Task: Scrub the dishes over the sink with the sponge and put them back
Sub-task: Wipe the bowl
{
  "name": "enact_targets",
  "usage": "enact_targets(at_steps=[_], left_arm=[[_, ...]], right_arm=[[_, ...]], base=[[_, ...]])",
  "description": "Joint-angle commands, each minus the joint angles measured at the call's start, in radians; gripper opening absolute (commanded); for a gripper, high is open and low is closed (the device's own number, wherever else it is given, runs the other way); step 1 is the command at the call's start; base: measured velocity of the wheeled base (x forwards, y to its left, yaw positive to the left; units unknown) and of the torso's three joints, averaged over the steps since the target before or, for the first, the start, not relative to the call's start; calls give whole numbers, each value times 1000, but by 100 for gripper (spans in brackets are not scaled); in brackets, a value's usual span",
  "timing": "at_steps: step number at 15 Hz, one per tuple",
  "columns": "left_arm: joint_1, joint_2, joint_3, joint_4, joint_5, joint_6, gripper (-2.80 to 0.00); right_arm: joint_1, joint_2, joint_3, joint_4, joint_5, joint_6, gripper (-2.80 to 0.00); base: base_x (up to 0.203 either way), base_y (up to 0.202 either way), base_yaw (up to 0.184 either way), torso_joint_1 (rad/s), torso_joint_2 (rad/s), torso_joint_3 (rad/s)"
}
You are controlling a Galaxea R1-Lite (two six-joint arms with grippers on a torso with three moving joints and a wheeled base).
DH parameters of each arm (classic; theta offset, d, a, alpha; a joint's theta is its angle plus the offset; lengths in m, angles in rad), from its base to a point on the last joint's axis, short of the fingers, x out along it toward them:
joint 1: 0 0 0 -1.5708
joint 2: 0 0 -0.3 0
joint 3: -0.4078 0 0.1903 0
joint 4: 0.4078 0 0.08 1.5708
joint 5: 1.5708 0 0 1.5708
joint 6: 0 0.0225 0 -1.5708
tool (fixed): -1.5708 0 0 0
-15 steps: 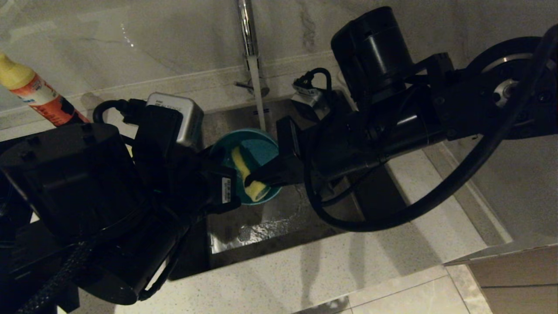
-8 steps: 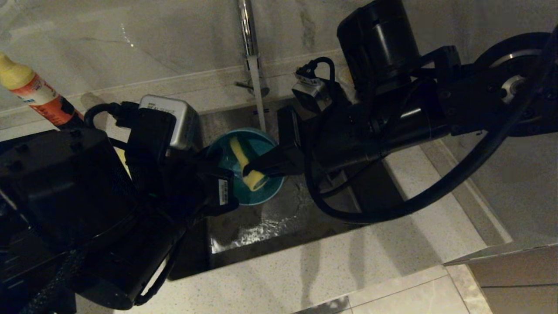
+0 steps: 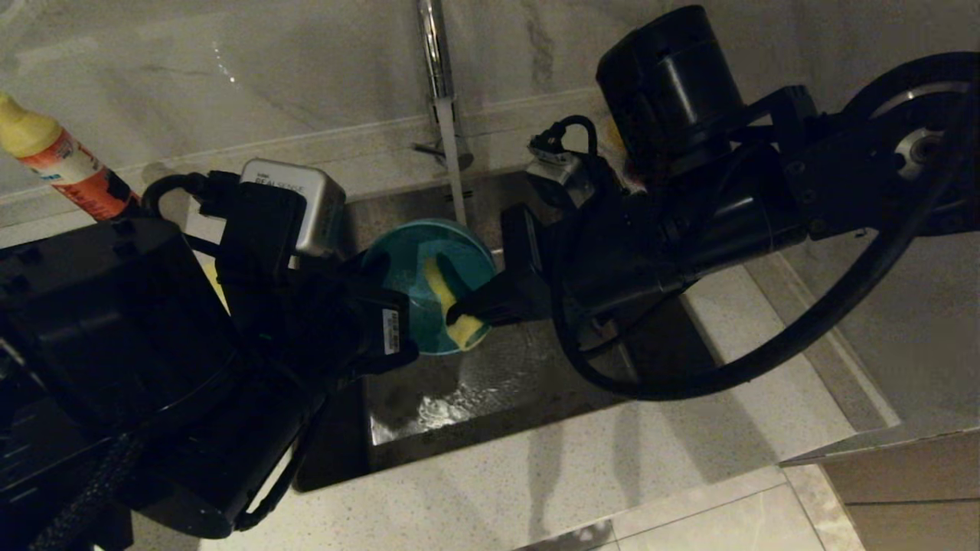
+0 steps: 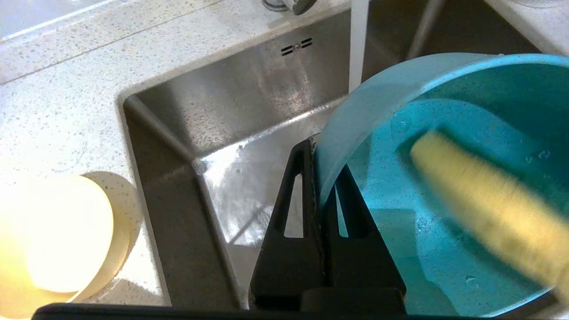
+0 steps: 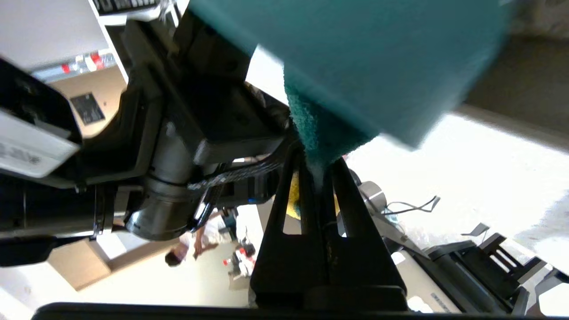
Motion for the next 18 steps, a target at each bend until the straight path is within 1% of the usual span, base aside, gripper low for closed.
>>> enact_targets(at_steps=[1,4,7,9,12,14,18], left_arm=[[0,-1,-2,-5,5,1,-280],[0,-5,-2,-5,5,4,-280],[0,-24,24,-5,5,1,-280],[0,-25,32,-5,5,3,-280],[0,-24,29,-5,5,3,-280],[0,-22,30,-8,5,1,-280],[0,-16,18,-33,5,4,-280]], right_arm=[[29,18,-1,3,3,6,-280],[76,48,-7,-6,2,10,-280],[75,37,-9,-45,-7,9,-280],[59,27,-11,-49,-18,5,-280],[13,1,-11,-48,-18,2,-280],[-9,-10,-8,-36,-18,-17,-280],[-1,-3,8,10,-21,-26,-280]], base=[[0,0,0,0,0,0],[0,0,0,0,0,0],[0,0,0,0,0,0],[0,0,0,0,0,0],[0,0,0,0,0,0],[0,0,0,0,0,0],[0,0,0,0,0,0]])
